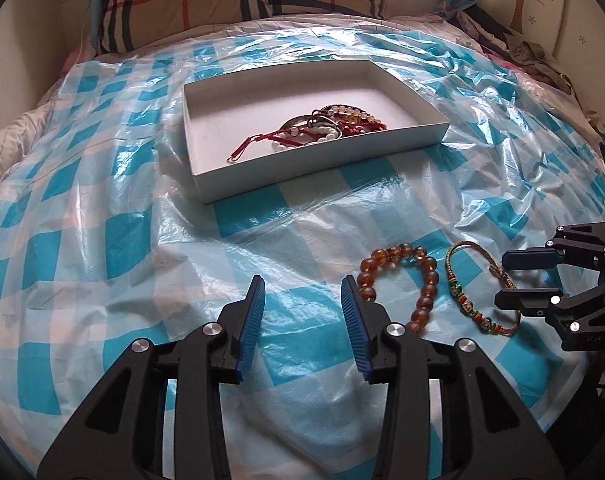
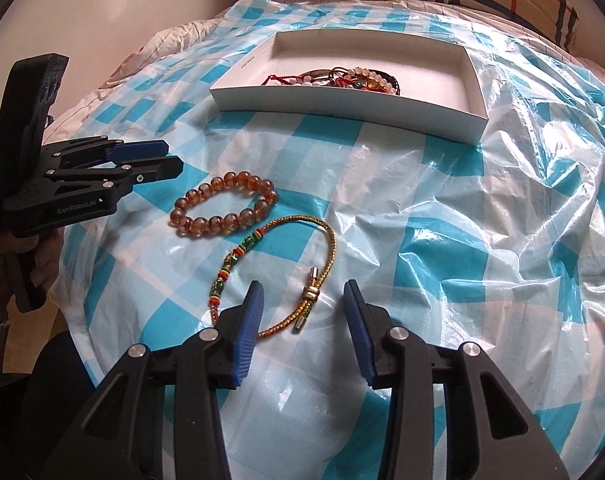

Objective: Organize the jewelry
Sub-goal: 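Grasp the amber bead bracelet with the left gripper while the right gripper grasps the gold cord bracelet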

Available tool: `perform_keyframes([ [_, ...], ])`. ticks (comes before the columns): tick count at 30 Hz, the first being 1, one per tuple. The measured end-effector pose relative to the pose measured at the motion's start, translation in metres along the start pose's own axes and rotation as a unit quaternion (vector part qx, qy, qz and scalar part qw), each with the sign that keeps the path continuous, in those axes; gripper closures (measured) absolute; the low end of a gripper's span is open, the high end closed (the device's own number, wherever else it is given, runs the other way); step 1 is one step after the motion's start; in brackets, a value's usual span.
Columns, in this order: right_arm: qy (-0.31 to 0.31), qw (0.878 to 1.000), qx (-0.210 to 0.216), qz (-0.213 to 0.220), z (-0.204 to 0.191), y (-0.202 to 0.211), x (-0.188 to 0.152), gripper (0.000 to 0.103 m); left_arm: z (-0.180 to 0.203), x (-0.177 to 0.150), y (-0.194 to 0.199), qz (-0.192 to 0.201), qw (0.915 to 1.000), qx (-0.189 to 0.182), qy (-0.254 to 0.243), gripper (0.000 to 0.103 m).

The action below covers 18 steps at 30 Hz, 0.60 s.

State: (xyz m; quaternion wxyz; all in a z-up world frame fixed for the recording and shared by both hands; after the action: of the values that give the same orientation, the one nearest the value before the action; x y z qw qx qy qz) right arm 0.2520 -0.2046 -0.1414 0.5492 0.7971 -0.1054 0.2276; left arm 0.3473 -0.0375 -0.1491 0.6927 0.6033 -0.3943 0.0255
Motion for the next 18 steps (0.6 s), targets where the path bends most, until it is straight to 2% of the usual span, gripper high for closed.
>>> perform_keyframes([
  [4,0.003,1.000,-0.001,0.002,0.002,-0.002,0.000,0.062,0.030,0.012,-0.011,0.003,0.9990,-0.011,-0.043,0.065],
  [7,0.027,1.000,-0.014,0.005,-0.003,-0.004,-0.004,0.064,0.046,0.009,-0.033,-0.028,0.9973,-0.007,-0.068,0.066],
  [9,0.042,0.999,-0.018,0.008,-0.008,-0.005,-0.008,0.077,0.059,0.003,-0.037,-0.029,0.9959,-0.004,-0.086,0.087],
  [10,0.047,0.999,-0.018,0.011,-0.010,-0.005,-0.009,0.079,0.065,0.001,-0.035,-0.032,0.9949,-0.005,-0.095,0.092],
  [11,0.041,0.999,-0.010,0.010,-0.009,-0.005,-0.010,0.089,0.068,0.000,-0.033,-0.033,0.9947,-0.004,-0.097,0.092],
  [12,0.026,1.000,0.004,0.010,-0.007,-0.004,-0.010,0.093,0.069,-0.001,-0.030,-0.035,0.9951,-0.007,-0.092,0.092],
  [15,-0.025,0.998,0.050,0.014,0.000,0.004,-0.009,0.094,0.067,-0.003,-0.017,-0.032,0.9973,-0.034,-0.058,0.093],
  [18,-0.061,0.994,0.089,0.026,0.003,0.020,-0.009,0.094,0.057,-0.005,0.008,-0.008,0.9976,-0.068,-0.003,0.093],
])
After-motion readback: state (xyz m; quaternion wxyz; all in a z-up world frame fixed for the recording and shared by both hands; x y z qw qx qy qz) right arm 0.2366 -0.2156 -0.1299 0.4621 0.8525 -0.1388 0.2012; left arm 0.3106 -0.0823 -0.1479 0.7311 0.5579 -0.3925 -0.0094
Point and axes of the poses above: each gripper's, at about its wrist camera, not at the fingertips, and y roughly against the way its jaws point, z to its right, x to its top, the point moved 5 cm from there along -y, roughly the way its jaws point, and after that the axes turned 7 degrees about -y, right-handed, at the moved point
